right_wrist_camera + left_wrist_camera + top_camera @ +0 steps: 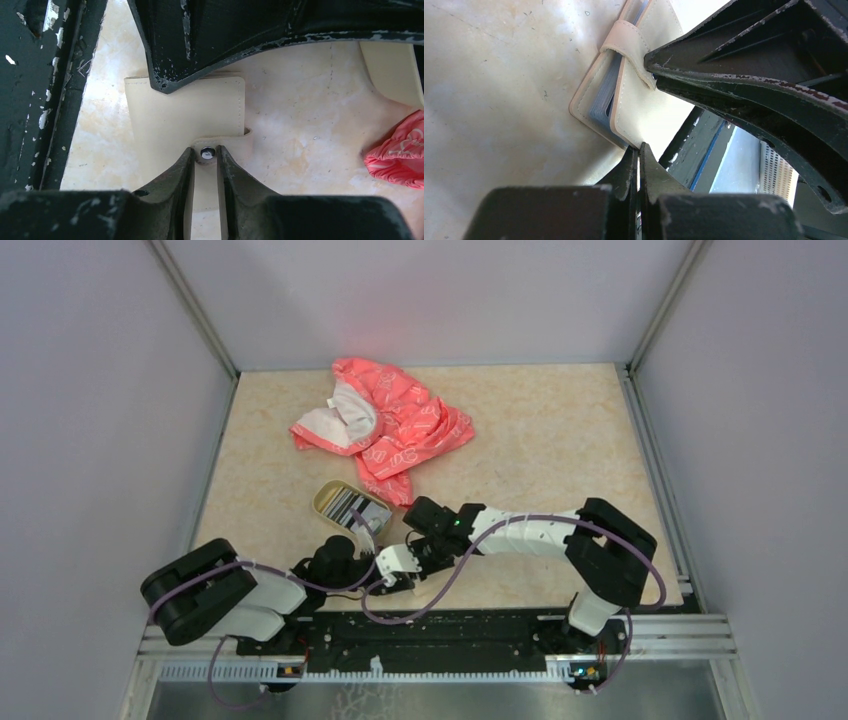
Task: Put the credit cards into the card holder
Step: Open the card holder at the center of the board.
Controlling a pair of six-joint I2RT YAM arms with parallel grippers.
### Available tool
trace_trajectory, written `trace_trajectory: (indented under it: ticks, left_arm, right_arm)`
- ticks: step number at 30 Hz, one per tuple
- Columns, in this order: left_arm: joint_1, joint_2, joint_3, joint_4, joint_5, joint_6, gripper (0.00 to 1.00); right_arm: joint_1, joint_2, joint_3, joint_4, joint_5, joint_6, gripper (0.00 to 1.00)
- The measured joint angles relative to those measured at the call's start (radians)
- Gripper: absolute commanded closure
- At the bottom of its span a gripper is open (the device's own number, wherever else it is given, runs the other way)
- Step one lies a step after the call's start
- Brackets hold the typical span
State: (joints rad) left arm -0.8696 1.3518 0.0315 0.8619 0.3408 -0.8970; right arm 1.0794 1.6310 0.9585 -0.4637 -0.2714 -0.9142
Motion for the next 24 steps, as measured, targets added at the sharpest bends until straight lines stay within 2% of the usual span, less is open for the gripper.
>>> trace_trajectory:
  ticks: [9, 24]
  left_arm:
    - [0.002, 0.029, -0.007, 0.041, 0.002, 0.000, 1.00]
    - [0.001, 0.025, -0.007, 0.038, -0.021, 0.005, 1.00]
  right_arm:
    - [-0.018, 0.007, 0.012, -0.010, -0.018, 0.017, 1.00]
    - [-0.136, 0.007, 0.012, -0.014, -0.200, 0.079, 1.00]
